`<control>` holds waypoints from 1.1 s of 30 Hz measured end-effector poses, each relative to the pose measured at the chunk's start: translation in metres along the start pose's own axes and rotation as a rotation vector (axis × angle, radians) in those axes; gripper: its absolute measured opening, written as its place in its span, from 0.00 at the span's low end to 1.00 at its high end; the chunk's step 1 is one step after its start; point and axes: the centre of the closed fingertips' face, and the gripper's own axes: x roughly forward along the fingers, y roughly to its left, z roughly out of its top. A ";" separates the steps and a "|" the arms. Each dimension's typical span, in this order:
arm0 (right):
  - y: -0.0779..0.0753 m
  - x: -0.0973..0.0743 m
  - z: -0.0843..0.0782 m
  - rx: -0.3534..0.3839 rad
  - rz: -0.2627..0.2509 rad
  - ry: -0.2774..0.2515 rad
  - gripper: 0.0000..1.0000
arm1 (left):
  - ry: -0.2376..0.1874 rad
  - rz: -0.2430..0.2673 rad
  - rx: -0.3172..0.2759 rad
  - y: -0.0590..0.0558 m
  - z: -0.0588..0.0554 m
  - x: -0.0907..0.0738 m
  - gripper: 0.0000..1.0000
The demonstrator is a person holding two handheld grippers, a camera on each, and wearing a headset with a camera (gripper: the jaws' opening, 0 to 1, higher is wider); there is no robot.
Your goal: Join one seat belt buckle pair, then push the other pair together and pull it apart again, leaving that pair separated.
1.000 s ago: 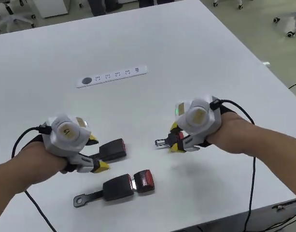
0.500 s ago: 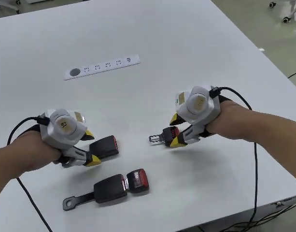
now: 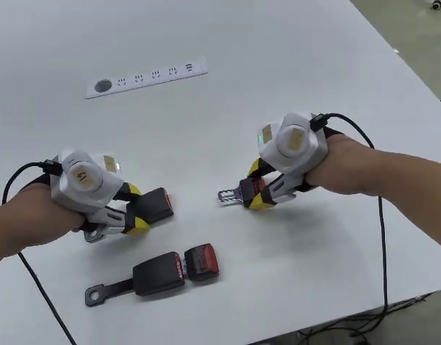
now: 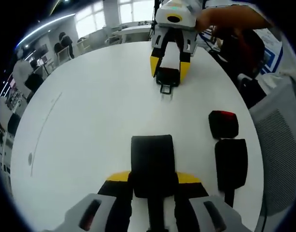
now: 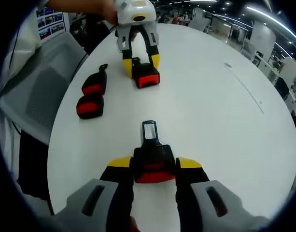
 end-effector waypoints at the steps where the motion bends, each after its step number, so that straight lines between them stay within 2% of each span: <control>1: -0.003 0.000 -0.001 0.004 0.001 -0.007 0.32 | 0.000 -0.003 0.001 0.000 0.000 0.000 0.34; 9: -0.002 0.000 0.000 -0.007 0.003 -0.015 0.31 | -0.003 -0.015 -0.002 -0.003 0.001 0.000 0.33; 13: -0.002 0.000 0.000 -0.002 0.001 0.015 0.31 | 0.005 -0.017 0.012 -0.003 0.001 0.001 0.33; 16: -0.001 0.000 0.000 -0.007 0.002 0.034 0.31 | 0.008 -0.026 0.028 -0.008 0.006 -0.001 0.33; 23: -0.001 0.000 -0.001 -0.001 -0.004 0.043 0.31 | 0.009 -0.032 0.020 -0.012 0.009 -0.002 0.32; 27: -0.002 0.000 0.000 -0.005 -0.002 0.050 0.31 | 0.022 -0.043 0.039 -0.004 0.001 0.001 0.32; 33: -0.003 0.000 0.001 0.008 0.001 0.044 0.31 | 0.017 -0.044 0.045 -0.007 0.002 0.000 0.32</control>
